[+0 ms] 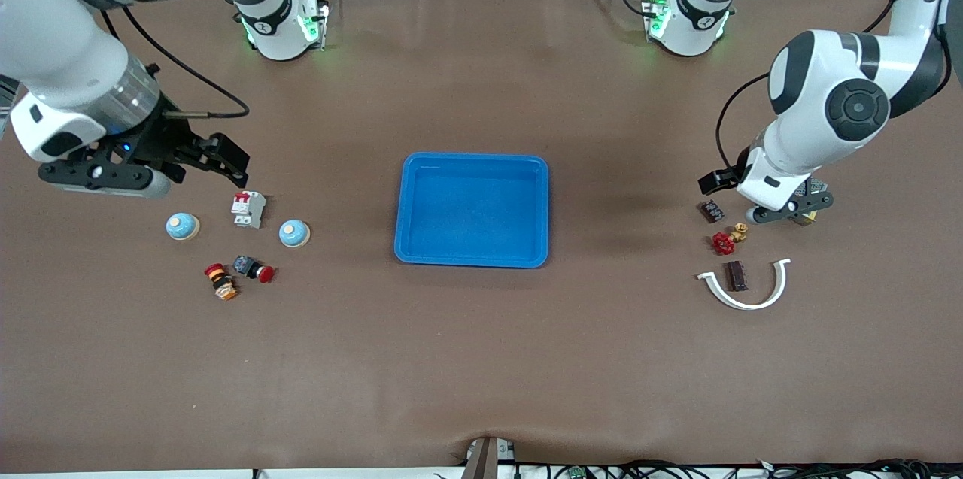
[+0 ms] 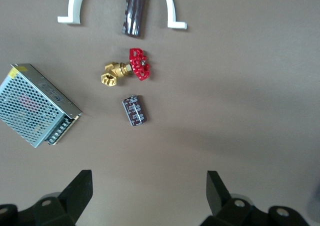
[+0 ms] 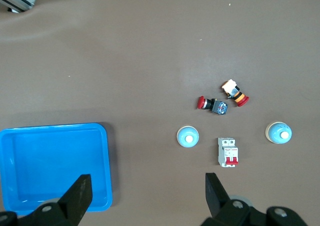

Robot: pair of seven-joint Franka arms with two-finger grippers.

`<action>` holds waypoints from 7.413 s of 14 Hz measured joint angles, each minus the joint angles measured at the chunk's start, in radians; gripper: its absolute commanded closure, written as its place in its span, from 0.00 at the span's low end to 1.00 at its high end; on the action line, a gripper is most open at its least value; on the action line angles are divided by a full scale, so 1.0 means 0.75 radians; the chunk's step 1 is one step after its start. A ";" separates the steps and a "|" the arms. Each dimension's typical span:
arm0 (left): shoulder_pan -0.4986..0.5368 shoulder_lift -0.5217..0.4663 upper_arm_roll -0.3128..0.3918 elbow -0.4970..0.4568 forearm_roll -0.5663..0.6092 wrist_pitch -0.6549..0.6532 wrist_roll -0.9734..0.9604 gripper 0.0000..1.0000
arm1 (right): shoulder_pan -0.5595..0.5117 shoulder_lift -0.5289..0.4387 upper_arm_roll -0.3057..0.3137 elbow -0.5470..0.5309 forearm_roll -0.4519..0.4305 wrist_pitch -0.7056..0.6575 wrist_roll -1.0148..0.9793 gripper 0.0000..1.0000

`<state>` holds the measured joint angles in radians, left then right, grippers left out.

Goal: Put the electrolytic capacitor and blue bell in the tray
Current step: 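Grasp the capacitor with the left gripper while the right gripper grasps the bell, then carry the brown capacitor into the blue tray with the left gripper, then release the capacitor in the tray and lift the left gripper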

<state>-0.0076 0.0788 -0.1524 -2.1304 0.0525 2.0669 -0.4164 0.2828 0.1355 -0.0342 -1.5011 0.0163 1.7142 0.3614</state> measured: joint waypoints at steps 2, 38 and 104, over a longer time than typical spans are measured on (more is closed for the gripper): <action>0.001 0.000 0.000 -0.059 0.000 0.056 -0.018 0.00 | 0.000 0.046 -0.001 0.000 0.000 0.004 0.000 0.00; 0.147 0.399 0.017 -0.151 0.160 0.501 -0.361 0.67 | 0.088 -0.072 -0.004 -0.702 -0.121 0.619 -0.039 0.00; -0.461 0.642 -0.198 0.643 0.164 0.055 -1.442 0.00 | -0.090 0.390 -0.002 -0.997 -0.126 1.361 -0.783 0.02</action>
<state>-0.3537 0.5605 -0.3007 -1.6479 0.1756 2.1085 -1.4978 0.2154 0.4280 -0.0361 -2.2488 -0.0785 2.7346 -0.2256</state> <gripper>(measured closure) 0.000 0.000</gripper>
